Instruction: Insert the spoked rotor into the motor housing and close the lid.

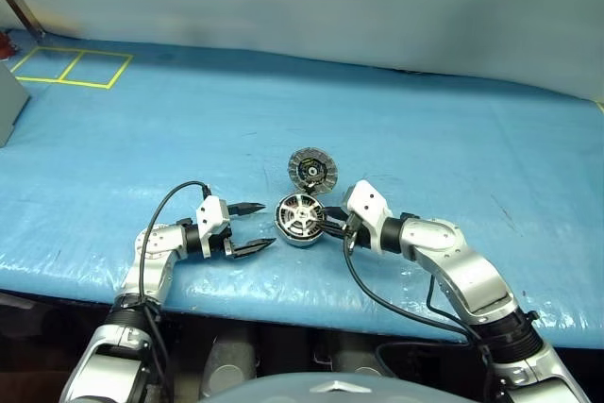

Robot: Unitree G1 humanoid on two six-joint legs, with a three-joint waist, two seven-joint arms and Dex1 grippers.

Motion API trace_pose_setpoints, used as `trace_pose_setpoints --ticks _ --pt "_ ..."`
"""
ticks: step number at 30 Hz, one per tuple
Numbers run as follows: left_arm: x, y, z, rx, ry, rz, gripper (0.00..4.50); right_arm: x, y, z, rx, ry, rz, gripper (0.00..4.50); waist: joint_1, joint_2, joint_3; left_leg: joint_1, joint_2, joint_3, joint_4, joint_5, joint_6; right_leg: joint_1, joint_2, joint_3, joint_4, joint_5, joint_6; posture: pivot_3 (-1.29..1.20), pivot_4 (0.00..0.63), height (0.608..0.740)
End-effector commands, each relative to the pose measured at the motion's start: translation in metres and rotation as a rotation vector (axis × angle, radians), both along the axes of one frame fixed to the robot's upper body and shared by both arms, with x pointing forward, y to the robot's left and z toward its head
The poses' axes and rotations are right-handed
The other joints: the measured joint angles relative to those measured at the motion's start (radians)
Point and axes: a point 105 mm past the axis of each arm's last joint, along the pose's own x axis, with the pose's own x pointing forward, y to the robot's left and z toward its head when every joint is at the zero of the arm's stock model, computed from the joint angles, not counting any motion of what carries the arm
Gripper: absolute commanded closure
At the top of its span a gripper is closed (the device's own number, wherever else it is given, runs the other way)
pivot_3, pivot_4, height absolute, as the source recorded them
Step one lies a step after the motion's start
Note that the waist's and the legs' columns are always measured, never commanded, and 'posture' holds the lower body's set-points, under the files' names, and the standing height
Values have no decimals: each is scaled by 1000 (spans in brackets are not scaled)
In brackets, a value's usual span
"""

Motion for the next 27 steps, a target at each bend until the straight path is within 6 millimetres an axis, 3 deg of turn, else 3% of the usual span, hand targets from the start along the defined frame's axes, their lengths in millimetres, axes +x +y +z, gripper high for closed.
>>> trace_pose_setpoints --ticks 1,8,11,14,15,23,27 --pt "1 -1 9 -13 -38 1 651 2 4 12 22 -54 21 2742 0 0 0 0 0 0 0 0 0 0 0 0 0 0 0 0 150 740" --pt "2 -1 10 -21 -40 10 651 3 13 20 109 -48 19 2742 -1 0 0 0 0 0 0 0 0 0 0 0 0 0 0 0 150 740" --pt "2 0 11 -29 -37 14 651 2 20 13 119 -19 31 3299 -1 0 0 0 0 0 0 0 0 0 0 0 0 0 0 0 150 740" --pt "1 1 12 -36 -35 18 651 0 24 4 96 2 43 4296 -2 0 0 0 0 0 0 0 0 0 0 0 0 0 0 0 150 740" --pt "1 1 12 -34 -37 24 651 0 25 2 91 9 48 4447 -2 0 0 0 0 0 0 0 0 0 0 0 0 0 0 0 150 740" --pt "0 5 11 -32 -28 37 651 -2 19 -28 -62 36 46 4447 -10 1 -1 1 0 0 0 0 0 0 0 0 0 0 0 0 150 740" --pt "-1 6 11 -33 -24 41 651 -1 22 -22 -23 17 36 4447 -12 0 -2 2 0 0 0 0 0 1 0 0 0 0 0 0 150 740"
